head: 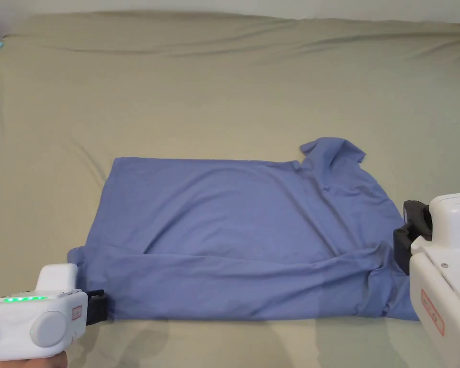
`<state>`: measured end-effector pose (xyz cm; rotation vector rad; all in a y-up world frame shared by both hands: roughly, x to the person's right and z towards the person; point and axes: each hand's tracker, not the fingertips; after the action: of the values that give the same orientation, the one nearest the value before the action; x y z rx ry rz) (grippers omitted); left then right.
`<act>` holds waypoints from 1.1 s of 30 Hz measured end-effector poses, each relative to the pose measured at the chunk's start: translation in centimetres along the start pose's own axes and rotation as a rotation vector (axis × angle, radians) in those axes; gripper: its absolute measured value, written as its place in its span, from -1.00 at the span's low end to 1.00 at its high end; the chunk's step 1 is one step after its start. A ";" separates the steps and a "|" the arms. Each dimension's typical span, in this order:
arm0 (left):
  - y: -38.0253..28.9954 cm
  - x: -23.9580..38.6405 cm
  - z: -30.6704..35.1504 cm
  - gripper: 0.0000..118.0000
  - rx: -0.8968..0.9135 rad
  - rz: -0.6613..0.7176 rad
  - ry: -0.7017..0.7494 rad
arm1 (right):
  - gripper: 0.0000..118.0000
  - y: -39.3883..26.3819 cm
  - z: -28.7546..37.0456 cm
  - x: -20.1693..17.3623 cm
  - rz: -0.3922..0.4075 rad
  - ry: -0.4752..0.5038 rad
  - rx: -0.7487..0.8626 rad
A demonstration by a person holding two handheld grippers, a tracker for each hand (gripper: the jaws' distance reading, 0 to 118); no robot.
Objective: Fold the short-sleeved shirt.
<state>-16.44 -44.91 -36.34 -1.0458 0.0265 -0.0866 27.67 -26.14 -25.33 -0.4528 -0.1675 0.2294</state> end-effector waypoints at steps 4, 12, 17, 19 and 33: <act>0.4 0.6 0.6 -0.46 0.006 -0.038 -0.059 | -1.00 -0.6 -0.3 0.8 0.001 -0.012 -0.018; 0.9 1.9 4.0 -0.87 0.138 -0.089 -0.019 | -1.00 -2.9 -2.8 3.7 -0.046 -0.034 -0.166; 1.7 2.3 7.4 -0.87 0.225 -0.112 -0.015 | -0.03 -6.7 -7.7 5.6 -0.094 -0.010 -0.432; 1.9 2.6 8.0 -0.87 0.240 -0.135 -0.002 | 0.74 -8.8 -9.9 6.0 -0.101 -0.010 -0.528; 2.5 2.7 6.7 -0.87 0.211 -0.179 0.030 | 0.45 -14.0 -15.5 6.3 -0.243 0.062 -0.772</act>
<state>-13.15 -38.17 -35.10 -0.8343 -0.0484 -0.2622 39.57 -43.18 -32.06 -1.1958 -0.2472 -0.1013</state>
